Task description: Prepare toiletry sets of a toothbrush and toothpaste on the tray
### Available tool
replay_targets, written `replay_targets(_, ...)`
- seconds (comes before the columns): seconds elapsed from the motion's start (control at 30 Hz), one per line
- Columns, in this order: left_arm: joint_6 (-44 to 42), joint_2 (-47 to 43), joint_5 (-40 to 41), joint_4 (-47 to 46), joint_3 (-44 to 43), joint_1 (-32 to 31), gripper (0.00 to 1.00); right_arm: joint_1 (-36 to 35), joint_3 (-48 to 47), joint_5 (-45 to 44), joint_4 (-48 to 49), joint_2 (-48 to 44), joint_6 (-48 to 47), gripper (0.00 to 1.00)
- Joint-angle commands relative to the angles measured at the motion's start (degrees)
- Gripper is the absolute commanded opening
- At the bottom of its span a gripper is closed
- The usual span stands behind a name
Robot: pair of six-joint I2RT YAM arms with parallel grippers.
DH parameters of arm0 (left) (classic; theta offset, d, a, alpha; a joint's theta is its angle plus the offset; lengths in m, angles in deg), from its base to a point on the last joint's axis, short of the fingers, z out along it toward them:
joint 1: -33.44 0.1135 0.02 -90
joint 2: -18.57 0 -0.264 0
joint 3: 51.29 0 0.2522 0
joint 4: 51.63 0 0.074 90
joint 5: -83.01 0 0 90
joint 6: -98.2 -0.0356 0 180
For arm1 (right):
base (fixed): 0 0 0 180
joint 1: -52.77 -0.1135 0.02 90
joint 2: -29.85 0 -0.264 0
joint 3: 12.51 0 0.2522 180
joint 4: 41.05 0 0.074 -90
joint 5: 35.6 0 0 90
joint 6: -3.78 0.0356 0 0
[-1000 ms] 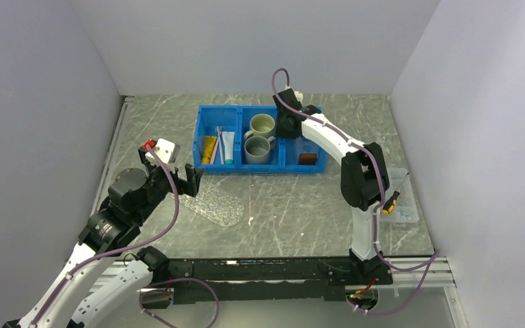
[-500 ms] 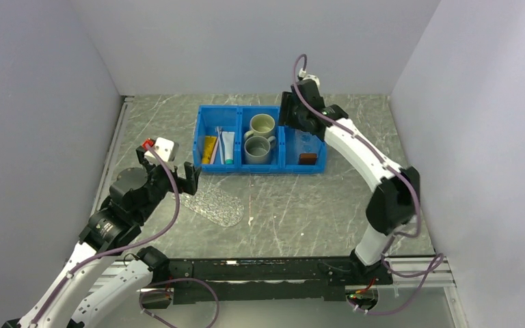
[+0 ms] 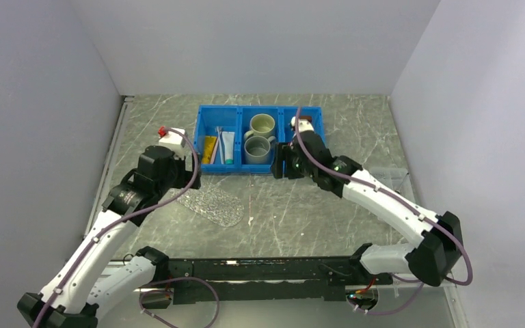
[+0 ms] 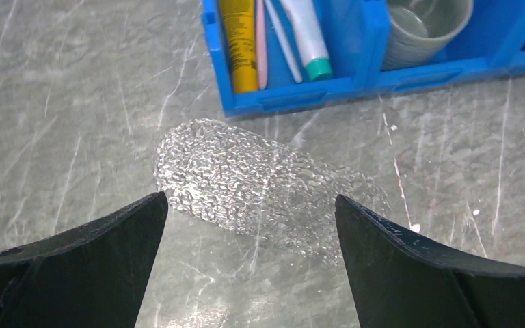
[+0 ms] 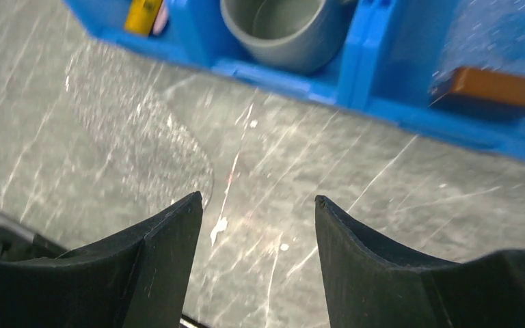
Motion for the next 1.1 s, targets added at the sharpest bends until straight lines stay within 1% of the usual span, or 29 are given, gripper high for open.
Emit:
replay_targets(0.0,3.2,2.1,-8.5,0.4,-0.9,8.6,0.99,-4.8,5.8,2.7,6.9,-5.1,2.8,0.64)
replay_targets(0.1,3.7,4.4,-12.1,-0.1,-0.6,14.0,0.99,-8.2,10.0,3.3,10.5,-6.2,5.1,0.64)
replay_targets(0.17,3.8,6.9,-12.8,-0.3,-0.7,17.2,0.99,-10.2,12.4,3.9,13.7,-5.8,6.9,0.64)
replay_targets(0.23,3.9,9.5,-15.3,-0.6,-0.8,20.6,0.99,-12.3,14.0,3.8,15.9,-4.9,8.5,0.64)
replay_targets(0.27,4.0,10.8,-16.3,-1.0,-0.7,22.4,0.99,-13.2,14.5,3.0,16.6,-4.3,9.3,0.64)
replay_targets(0.37,4.7,14.8,-19.8,-2.2,-0.8,27.0,0.97,-15.4,15.5,2.3,18.8,-2.1,11.0,0.64)
replay_targets(0.5,5.5,21.5,-23.5,-2.7,-2.5,31.3,0.94,-17.8,14.8,2.1,19.6,0.0,11.6,0.64)
replay_targets(0.73,7.3,33.7,-28.0,-4.2,-6.2,35.8,0.90,-20.8,15.7,1.1,20.4,-0.8,12.0,0.64)
replay_targets(1.07,8.0,44.6,-26.9,-3.6,-12.0,37.5,0.87,-23.3,18.0,-0.1,19.4,-3.0,13.0,0.64)
